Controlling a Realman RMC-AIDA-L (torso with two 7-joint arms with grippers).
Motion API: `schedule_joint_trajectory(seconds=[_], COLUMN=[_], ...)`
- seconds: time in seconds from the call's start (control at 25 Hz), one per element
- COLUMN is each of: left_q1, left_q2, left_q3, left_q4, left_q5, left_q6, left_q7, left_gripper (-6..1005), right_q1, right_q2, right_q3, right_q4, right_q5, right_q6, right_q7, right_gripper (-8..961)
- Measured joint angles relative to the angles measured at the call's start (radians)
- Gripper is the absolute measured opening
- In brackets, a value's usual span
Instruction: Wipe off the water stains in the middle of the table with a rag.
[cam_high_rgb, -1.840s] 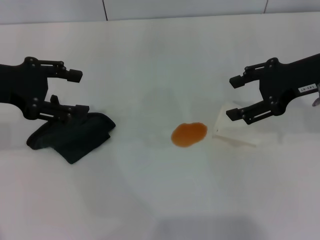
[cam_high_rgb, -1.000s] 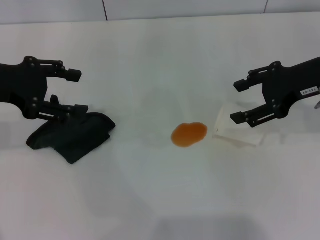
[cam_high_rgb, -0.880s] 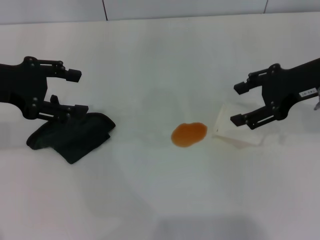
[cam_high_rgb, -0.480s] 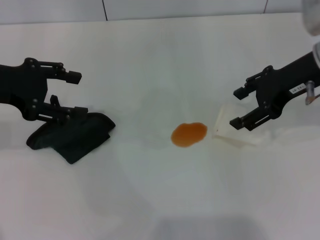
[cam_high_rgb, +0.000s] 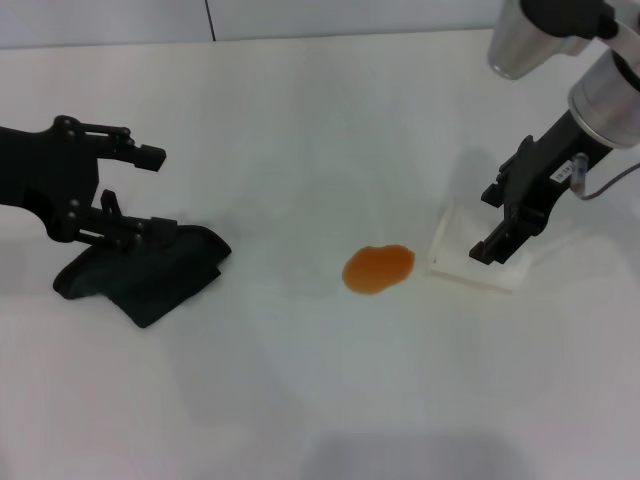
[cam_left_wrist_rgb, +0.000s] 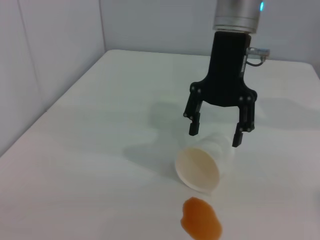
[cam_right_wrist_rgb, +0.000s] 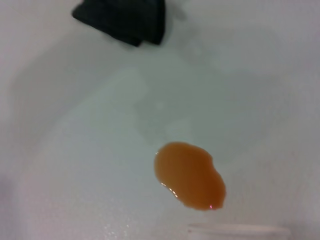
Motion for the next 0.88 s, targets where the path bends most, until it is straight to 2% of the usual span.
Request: schedule_joint_trajectory(seconds=[0.24,0.56,0.88], left_q1=[-0.005,-0.018,-0.019], left_q2=[-0.006,-0.011,-0.016], left_q3=[0.013,0.021,0.024], left_q4=[0.001,0.002,0.002], left_q5=[0.016,0.022,0.023], left_q6=[0.0,-0.001,-0.006], left_q7=[-0.001,-0.001,-0.001], left_gripper=[846,845,846], right_q1=[0.036,0.093,0.152], right_q2=[0.0,0.002,0.008], right_q3=[-0.056,-0.068,-0.14], right_q4=[0.038,0.139,0.259], right_q5=[-0.065,-0.073,-0.074], right_q6=[-0.002,0.009,0.092], right_q7=[0.057,0.087,0.146], right_gripper=[801,800,799])
